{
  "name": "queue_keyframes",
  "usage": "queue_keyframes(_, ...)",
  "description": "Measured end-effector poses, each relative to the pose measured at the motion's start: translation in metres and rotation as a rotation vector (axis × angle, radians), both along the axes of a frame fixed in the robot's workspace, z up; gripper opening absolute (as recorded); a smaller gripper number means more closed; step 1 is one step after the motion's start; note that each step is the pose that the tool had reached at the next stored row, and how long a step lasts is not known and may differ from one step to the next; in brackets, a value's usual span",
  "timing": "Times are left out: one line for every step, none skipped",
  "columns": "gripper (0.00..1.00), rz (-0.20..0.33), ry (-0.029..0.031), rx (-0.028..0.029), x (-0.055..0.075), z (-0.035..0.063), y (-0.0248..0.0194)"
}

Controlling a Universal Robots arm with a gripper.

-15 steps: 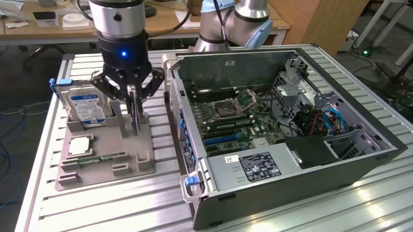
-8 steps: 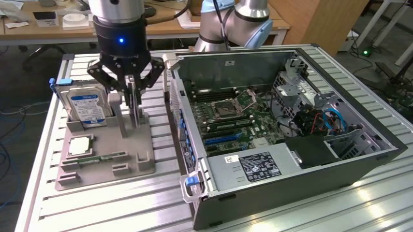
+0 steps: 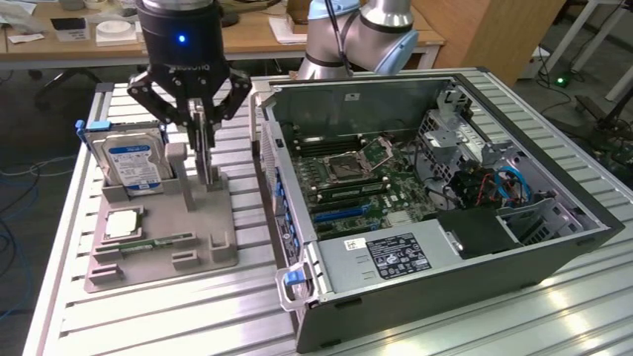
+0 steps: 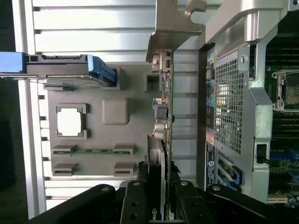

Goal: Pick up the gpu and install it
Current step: 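Pick up the gpu and move the gpu toward the slot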

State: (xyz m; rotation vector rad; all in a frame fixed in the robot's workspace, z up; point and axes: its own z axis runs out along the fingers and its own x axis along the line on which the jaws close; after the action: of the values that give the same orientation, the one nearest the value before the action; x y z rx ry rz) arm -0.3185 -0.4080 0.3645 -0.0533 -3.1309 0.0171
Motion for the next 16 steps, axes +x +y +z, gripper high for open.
queue_keyframes(0.27, 0.000, 0.0001, 0.0004, 0.000, 0.0035, 0.0000)
queue_keyframes(0.27, 0.000, 0.0001, 0.0008, 0.000, 0.0068, 0.0000)
queue_keyframes(0.27, 0.000, 0.0001, 0.0011, 0.000, 0.0104, 0.0000)
queue_keyframes(0.27, 0.000, 0.0001, 0.0015, 0.000, 0.0138, 0.0000)
queue_keyframes(0.27, 0.000, 0.0001, 0.0018, 0.000, 0.0172, 0.0000)
queue_keyframes(0.27, 0.000, 0.0001, 0.0019, 0.000, 0.0207, 0.0000)
queue_keyframes(0.27, 0.000, 0.0002, 0.0020, 0.000, 0.0242, 0.0000)
queue_keyframes(0.27, 0.000, 0.0001, 0.0021, 0.000, 0.0275, 0.0000)
queue_keyframes(0.27, 0.000, 0.0001, 0.0022, 0.000, 0.0310, 0.0000)
queue_keyframes(0.27, 0.000, 0.0001, 0.0022, 0.000, 0.0341, 0.0000)
queue_keyframes(0.27, 0.000, 0.0000, 0.0022, 0.000, 0.0372, 0.0000)
queue_keyframes(0.27, 0.000, 0.0001, 0.0022, 0.000, 0.0403, 0.0000)
queue_keyframes(0.27, 0.000, 0.0001, 0.0022, 0.000, 0.0432, 0.0000)
queue_keyframes(0.27, 0.000, 0.0001, 0.0022, 0.000, 0.0459, 0.0000)
queue_keyframes(0.27, 0.000, 0.0001, 0.0021, 0.000, 0.0485, 0.0000)
queue_keyframes(0.27, 0.000, 0.0001, 0.0022, 0.000, 0.0516, 0.0000)
